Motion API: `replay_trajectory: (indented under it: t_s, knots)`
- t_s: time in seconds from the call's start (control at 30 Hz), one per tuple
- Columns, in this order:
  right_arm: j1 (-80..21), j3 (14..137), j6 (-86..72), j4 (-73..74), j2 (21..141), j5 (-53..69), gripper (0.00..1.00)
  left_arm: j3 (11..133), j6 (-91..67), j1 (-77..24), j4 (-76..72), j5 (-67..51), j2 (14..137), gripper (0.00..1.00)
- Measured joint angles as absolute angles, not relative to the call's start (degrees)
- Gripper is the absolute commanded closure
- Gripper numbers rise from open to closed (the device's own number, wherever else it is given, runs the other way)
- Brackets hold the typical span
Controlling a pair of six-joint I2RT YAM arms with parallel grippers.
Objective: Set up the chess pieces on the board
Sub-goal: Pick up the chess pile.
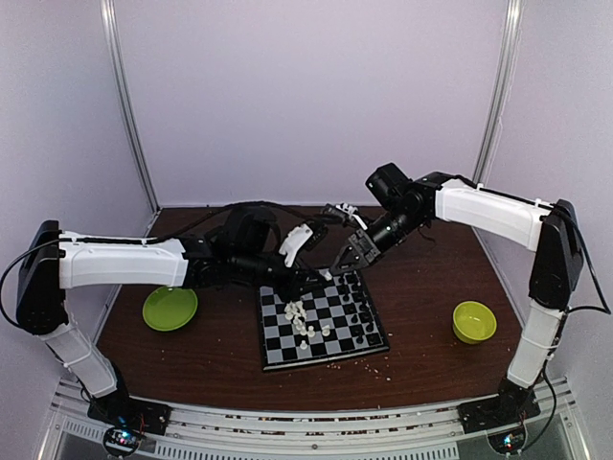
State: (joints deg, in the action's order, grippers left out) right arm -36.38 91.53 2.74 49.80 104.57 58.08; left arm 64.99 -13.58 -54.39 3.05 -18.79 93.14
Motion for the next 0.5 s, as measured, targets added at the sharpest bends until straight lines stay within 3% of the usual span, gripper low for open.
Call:
replay_trajectory:
  t_s: [0.1, 0.3, 0.5]
  knots:
    - [-36.40, 91.53, 2.61, 49.58, 104.60, 58.11, 0.86, 64.95, -13.58, -54.39, 3.05, -19.11, 93.14, 1.00]
    - [-36.40, 91.50, 2.55, 49.21, 104.60, 58.30, 1.00, 64.93, -13.58, -54.37, 3.11, -19.44, 93.14, 1.00]
    - [-36.40, 91.50, 2.81, 48.93, 104.57, 58.17, 1.00, 64.93, -13.56, -54.39, 3.29, -19.38, 93.17, 1.00]
